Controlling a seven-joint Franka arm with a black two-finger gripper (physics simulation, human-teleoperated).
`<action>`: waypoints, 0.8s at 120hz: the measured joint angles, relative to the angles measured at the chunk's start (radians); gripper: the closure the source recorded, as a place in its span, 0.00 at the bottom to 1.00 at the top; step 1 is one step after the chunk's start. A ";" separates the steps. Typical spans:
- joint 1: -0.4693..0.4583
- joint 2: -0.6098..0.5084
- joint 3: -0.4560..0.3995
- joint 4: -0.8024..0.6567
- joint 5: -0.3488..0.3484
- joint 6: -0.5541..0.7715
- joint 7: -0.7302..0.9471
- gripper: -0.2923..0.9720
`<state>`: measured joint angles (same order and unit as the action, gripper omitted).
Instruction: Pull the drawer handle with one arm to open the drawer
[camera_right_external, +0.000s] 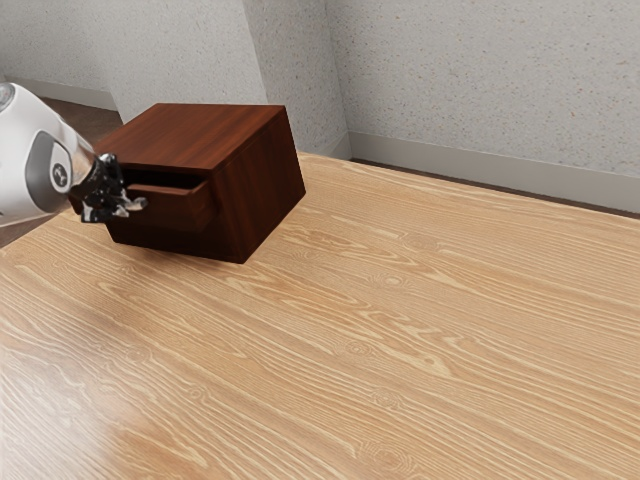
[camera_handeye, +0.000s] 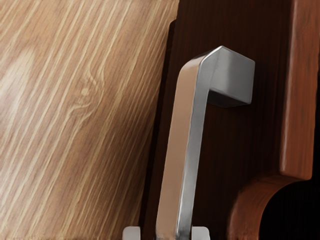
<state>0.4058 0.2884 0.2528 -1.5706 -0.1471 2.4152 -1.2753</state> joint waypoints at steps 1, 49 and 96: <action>0.000 -0.004 0.000 -0.004 0.000 0.000 0.000 0.84; 0.001 -0.129 0.002 -0.153 0.008 0.002 -0.007 0.84; 0.003 -0.200 0.009 -0.237 0.013 0.001 -0.011 0.85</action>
<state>0.4093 0.0882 0.2618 -1.8078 -0.1346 2.4160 -1.2868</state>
